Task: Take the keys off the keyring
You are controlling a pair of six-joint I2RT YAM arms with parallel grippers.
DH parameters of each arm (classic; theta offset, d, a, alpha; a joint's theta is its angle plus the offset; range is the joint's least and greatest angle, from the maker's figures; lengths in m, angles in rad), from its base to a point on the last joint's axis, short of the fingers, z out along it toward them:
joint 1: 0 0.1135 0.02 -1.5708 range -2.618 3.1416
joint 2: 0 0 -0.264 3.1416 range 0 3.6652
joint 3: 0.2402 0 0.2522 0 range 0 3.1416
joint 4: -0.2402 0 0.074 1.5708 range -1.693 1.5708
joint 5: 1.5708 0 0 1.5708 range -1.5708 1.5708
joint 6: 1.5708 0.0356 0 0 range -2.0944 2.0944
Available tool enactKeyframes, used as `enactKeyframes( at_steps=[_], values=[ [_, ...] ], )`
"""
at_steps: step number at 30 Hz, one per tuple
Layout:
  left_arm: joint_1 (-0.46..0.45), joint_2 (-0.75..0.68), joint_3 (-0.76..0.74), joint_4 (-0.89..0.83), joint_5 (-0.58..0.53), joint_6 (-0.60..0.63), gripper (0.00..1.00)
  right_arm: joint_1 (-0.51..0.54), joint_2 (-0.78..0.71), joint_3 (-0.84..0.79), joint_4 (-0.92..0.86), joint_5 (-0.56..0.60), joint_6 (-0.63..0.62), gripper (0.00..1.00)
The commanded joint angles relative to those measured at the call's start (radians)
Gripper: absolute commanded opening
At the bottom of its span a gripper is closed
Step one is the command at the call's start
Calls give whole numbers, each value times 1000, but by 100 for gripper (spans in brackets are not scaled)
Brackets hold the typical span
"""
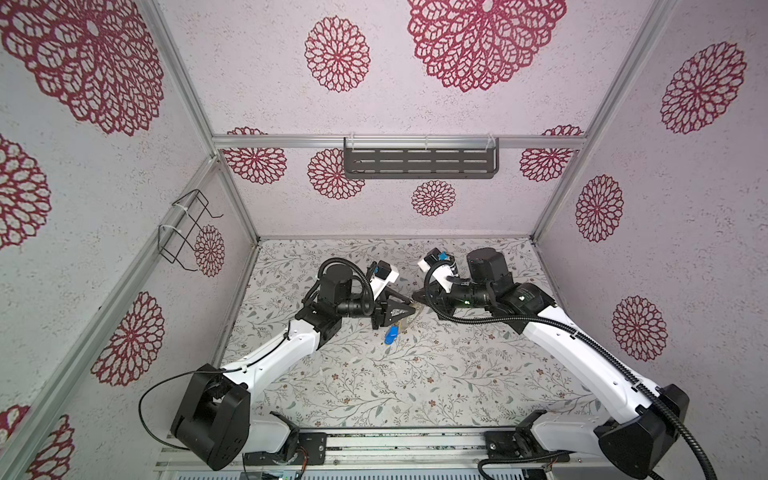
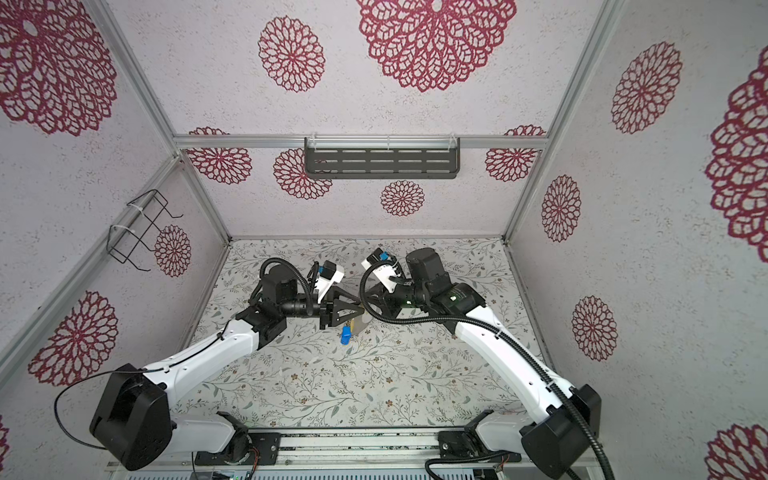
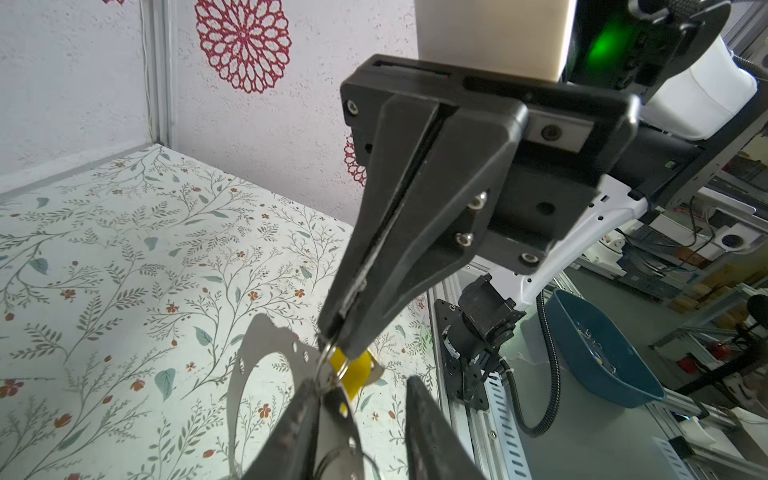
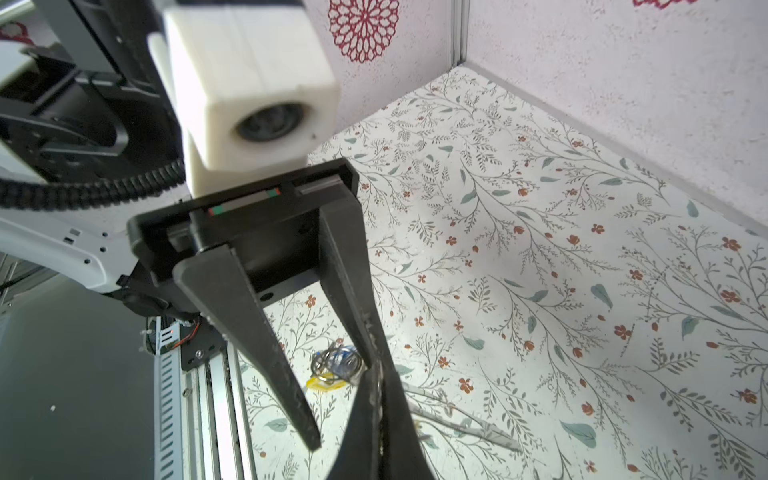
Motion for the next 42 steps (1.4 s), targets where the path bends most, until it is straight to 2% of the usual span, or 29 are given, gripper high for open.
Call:
enactKeyframes(
  at_steps=[1,6,13,21,26,34,42],
  values=[
    [14,7,9,17,51,8,33,2,-20,23,-12,-39,-43,0],
    [38,-11,-20,129,73,-79,31,3,-26,9,-12,-40,-43,0],
    [51,-31,-31,151,73,-71,30,3,-42,-11,10,-64,-21,0],
    [41,13,-82,397,99,-218,26,3,-66,-6,40,-88,-1,0],
    [37,19,-125,499,106,-232,29,2,-77,-2,50,-82,3,0],
    [36,51,-122,531,104,-247,30,3,-67,7,59,-110,22,0],
    [25,100,-110,627,111,-316,30,3,-65,1,75,-121,39,0]
  ],
)
